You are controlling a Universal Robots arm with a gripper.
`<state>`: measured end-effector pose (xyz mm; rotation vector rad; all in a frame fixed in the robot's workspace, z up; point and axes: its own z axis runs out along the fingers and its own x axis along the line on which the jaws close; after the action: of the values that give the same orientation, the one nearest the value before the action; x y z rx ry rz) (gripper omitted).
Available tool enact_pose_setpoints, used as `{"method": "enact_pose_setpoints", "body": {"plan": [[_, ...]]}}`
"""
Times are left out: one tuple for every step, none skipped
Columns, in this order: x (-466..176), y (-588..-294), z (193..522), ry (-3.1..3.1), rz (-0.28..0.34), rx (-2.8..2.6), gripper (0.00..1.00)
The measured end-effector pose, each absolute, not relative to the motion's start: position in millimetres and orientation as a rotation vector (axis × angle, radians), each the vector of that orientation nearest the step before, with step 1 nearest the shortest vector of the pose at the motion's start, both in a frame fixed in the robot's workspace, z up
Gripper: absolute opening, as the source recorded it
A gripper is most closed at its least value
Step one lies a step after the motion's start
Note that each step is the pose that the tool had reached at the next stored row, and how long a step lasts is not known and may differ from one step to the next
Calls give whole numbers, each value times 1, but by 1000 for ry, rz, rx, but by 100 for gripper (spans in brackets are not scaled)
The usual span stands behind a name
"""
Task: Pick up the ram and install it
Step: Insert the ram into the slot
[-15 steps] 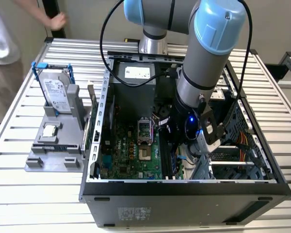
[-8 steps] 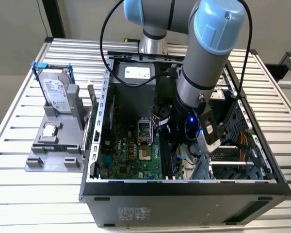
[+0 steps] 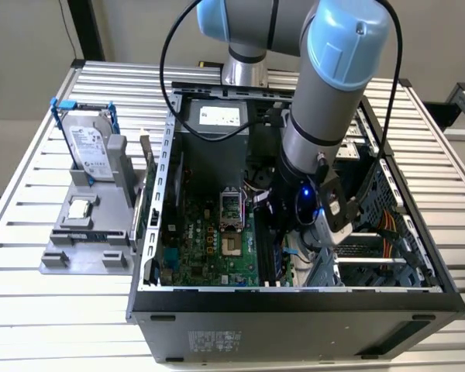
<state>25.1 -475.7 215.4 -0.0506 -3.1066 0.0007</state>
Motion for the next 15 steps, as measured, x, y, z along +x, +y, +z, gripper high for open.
{"method": "enact_pose_setpoints", "body": {"plan": [[25, -476, 215, -3107, 0, -50, 0], [25, -476, 214, -3106, 0, -50, 0], [25, -476, 214, -3107, -2, -50, 0], [25, -476, 213, -3107, -2, -50, 0], [25, -476, 213, -3107, -2, -49, 0], [25, -476, 213, -3107, -2, -49, 0], [25, -476, 213, -3107, -2, -49, 0], [25, -476, 213, -3107, -2, -49, 0], [25, -476, 213, -3107, -2, -48, 0], [25, -476, 213, -3107, -2, -48, 0], [25, -476, 213, -3107, -2, -48, 0], [25, -476, 213, -3107, -2, -47, 0], [25, -476, 213, -3107, -2, -47, 0], [25, -476, 213, -3107, -3, -46, 100], [25, -476, 213, -3107, -2, -46, 100]]}}
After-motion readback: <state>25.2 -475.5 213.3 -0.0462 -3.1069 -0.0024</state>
